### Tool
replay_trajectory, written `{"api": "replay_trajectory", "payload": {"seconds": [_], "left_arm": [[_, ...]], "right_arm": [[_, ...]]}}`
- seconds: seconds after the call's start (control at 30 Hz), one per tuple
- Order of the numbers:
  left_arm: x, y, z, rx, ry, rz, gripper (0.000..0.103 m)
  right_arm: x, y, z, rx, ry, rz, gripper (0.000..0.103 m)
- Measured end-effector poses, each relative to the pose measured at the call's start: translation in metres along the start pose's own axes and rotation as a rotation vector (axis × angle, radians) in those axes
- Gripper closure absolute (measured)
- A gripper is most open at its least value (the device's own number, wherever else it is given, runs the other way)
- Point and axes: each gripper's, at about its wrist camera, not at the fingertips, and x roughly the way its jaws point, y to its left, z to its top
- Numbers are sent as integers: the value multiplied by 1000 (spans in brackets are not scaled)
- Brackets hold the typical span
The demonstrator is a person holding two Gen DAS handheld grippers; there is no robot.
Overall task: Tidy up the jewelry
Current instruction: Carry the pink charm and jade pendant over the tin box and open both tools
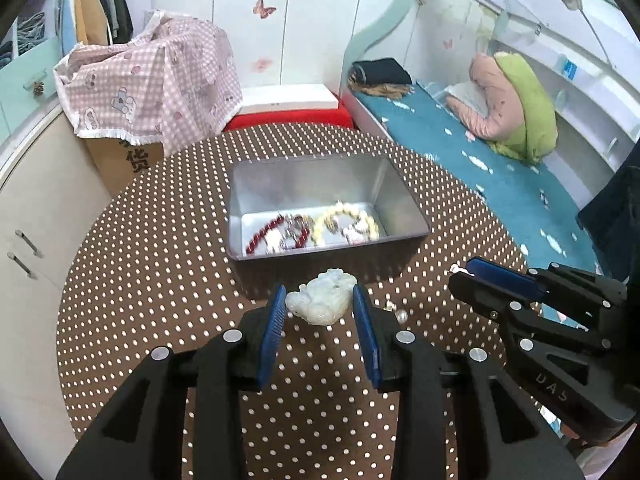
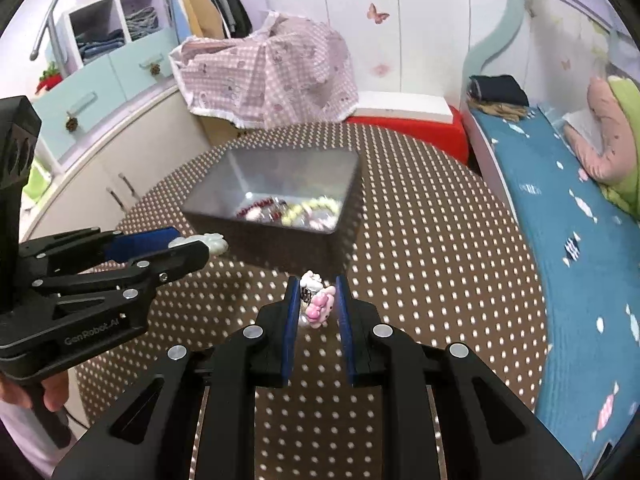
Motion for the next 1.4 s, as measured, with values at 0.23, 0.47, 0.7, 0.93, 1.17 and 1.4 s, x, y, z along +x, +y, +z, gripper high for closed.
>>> {"api": "replay_trajectory", "payload": {"seconds": [0.23,0.47,0.7,0.93,1.17,1.4], "left_arm": [[-8,4,26,6,-48,11,70],[-4,9,51,5,-77,3,70],[9,17,63,-10,-78,-9,70],[17,31,67,-35,-84,37,68],[15,46,64,-58,-82,68,52],[13,52,59,-67,-70,59,52]], "right_arm": [[-1,7,31,2,-40,8,84],[11,7,59,12,-56,16,84],[22,9,77,18,-72,33,84],[29,15,90,11,-81,65,67],[31,-2,91,91,-100,8,30],[31,-6,82,93,-79,-23,30]]}}
